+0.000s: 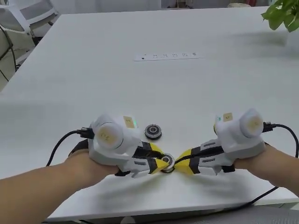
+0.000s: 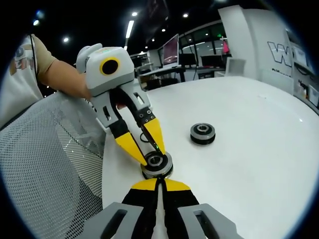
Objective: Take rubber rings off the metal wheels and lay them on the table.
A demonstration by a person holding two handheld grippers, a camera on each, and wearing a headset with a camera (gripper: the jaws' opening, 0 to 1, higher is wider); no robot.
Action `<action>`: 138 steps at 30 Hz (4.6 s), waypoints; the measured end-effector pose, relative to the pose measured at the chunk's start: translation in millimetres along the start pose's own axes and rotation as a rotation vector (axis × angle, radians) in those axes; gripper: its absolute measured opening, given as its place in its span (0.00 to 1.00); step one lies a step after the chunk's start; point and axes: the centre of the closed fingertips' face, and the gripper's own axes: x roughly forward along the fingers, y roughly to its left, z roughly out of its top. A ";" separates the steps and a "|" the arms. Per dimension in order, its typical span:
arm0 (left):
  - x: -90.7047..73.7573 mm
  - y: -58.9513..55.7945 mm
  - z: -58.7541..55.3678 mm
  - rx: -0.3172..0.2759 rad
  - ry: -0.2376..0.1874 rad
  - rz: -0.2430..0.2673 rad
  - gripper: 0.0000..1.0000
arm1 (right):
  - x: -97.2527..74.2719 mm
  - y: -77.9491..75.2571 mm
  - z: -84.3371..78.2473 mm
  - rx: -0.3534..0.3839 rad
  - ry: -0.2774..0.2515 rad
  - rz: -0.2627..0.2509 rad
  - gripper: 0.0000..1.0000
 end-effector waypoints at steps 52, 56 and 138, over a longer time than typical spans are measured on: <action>0.4 0.3 0.2 0.028 0.019 0.030 0.13 | -9.6 0.4 18.5 0.154 -0.134 -0.008 0.00; 0.4 0.3 0.3 0.035 0.022 0.028 0.13 | -8.6 1.0 19.4 0.165 -0.139 0.000 0.00; -62.5 3.8 21.4 -0.013 -0.065 0.012 0.48 | -15.5 17.6 57.5 0.071 -0.194 0.060 0.00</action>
